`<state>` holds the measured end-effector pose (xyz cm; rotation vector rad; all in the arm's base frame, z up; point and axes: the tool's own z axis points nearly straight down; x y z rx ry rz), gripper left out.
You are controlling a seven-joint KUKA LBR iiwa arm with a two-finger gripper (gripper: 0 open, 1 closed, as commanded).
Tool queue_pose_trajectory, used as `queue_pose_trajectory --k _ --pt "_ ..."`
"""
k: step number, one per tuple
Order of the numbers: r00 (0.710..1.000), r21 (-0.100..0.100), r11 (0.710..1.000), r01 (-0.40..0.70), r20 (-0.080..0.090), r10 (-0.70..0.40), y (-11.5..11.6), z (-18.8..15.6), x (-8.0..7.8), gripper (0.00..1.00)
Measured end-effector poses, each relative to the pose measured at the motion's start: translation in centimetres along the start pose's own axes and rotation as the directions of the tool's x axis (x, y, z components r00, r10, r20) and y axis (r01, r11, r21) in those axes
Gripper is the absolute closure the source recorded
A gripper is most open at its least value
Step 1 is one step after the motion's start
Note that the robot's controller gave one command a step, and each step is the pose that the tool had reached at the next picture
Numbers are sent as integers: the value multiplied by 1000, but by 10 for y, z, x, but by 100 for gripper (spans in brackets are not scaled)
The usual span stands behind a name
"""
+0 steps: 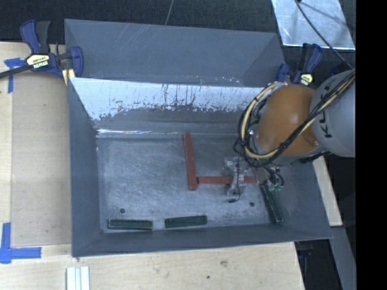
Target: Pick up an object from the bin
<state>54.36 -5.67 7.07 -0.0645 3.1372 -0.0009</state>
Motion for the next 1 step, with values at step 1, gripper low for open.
queue_pose_trajectory --k 1 --pt "1000 0 1000 -1 0 1 0 0 0 100"
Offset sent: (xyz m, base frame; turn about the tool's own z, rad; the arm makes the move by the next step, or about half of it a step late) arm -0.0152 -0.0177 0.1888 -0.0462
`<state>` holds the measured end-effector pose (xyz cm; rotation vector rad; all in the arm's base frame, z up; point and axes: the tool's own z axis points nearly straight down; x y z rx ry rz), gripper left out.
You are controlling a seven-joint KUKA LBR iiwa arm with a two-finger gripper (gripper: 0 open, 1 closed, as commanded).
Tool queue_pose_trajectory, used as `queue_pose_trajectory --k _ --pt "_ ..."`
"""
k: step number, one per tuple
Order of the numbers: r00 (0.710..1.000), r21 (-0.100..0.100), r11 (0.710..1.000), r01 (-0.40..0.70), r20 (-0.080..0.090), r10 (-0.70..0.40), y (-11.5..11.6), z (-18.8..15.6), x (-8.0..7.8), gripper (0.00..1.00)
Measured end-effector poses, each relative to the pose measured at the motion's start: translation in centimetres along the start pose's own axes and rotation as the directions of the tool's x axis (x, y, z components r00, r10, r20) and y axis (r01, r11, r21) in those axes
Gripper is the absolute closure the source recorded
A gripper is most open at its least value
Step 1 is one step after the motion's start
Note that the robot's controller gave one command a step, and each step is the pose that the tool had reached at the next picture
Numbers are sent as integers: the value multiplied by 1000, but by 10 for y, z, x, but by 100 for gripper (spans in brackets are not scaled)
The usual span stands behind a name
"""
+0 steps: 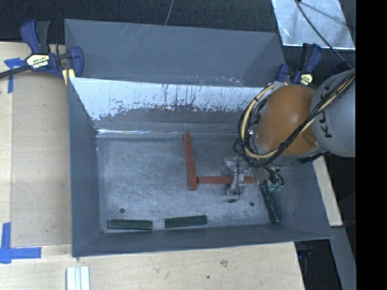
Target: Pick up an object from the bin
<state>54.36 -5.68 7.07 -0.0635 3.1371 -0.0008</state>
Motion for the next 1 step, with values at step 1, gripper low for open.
queue_pose_trajectory --k 1 --pt "999 3 999 44 8 -44 -18 -194 13 100"
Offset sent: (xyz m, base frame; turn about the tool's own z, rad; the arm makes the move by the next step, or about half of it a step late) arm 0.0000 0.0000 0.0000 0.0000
